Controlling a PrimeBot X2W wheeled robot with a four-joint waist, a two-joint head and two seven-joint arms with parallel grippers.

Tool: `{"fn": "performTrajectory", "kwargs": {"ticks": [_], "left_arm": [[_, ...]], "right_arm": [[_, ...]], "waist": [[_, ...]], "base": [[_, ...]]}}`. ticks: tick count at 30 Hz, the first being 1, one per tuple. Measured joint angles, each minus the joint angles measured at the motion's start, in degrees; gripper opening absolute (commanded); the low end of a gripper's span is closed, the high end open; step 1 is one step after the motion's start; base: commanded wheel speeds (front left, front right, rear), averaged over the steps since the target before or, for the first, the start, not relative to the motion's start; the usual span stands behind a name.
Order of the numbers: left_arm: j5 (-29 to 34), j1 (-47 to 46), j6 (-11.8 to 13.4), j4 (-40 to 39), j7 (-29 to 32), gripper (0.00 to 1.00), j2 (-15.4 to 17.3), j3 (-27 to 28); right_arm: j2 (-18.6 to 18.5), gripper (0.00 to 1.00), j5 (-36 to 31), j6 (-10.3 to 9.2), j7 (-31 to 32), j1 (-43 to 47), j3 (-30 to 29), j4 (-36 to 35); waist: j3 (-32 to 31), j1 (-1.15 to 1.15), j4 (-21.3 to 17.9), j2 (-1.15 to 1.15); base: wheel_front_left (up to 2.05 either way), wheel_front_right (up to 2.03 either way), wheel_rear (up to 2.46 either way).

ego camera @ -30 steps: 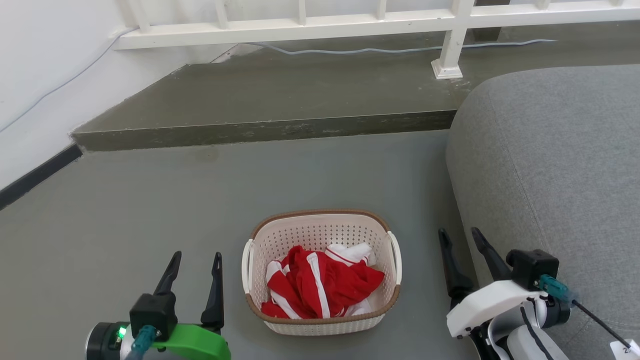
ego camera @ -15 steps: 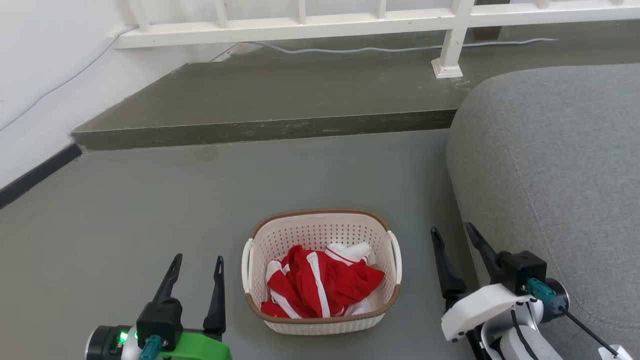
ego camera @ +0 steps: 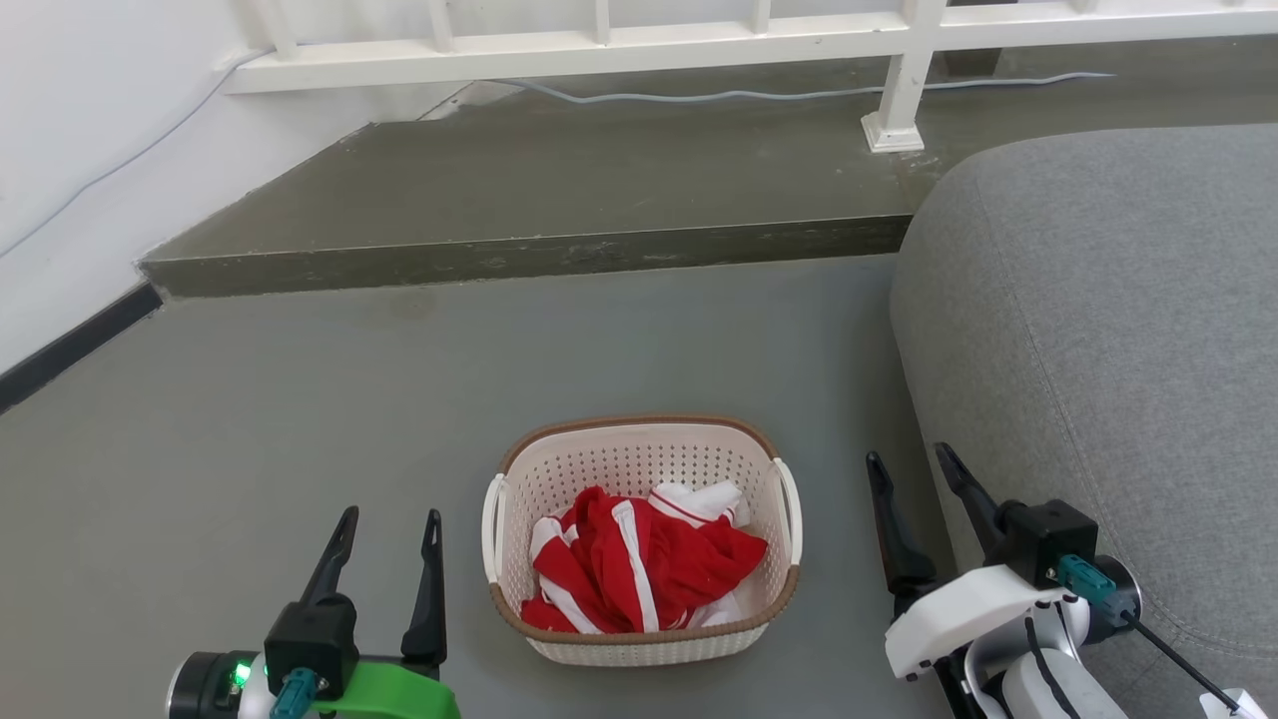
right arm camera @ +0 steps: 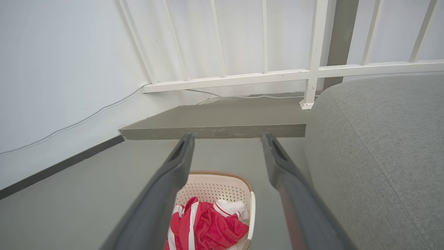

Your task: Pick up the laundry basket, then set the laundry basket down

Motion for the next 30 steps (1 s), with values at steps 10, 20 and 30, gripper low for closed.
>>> {"fn": "performTrajectory", "kwargs": {"ticks": [10,20,30], "left_arm": [[0.0,0.0,-0.1,0.0,0.0,1.0,-0.23,0.33],[0.0,0.0,-0.56,-0.04,0.0,1.0,-0.49,0.73],[-0.01,-0.15,-1.02,-1.11,-0.01,1.0,-0.67,0.88]], "right_arm": [[0.04,1.0,-0.01,0.07,0.0,0.01,-0.22,-0.02],[0.08,1.0,-0.01,0.23,0.0,0.01,-0.73,-0.45],[0.09,1.0,-0.01,0.58,0.0,-0.78,-1.29,-1.58]], "waist": [[0.27,0.0,0.0,0.0],[0.89,0.0,0.02,0.0],[4.59,0.0,0.26,0.0]], "base": [[0.0,0.0,0.0],[0.0,0.0,0.0],[0.0,0.0,0.0]]}}
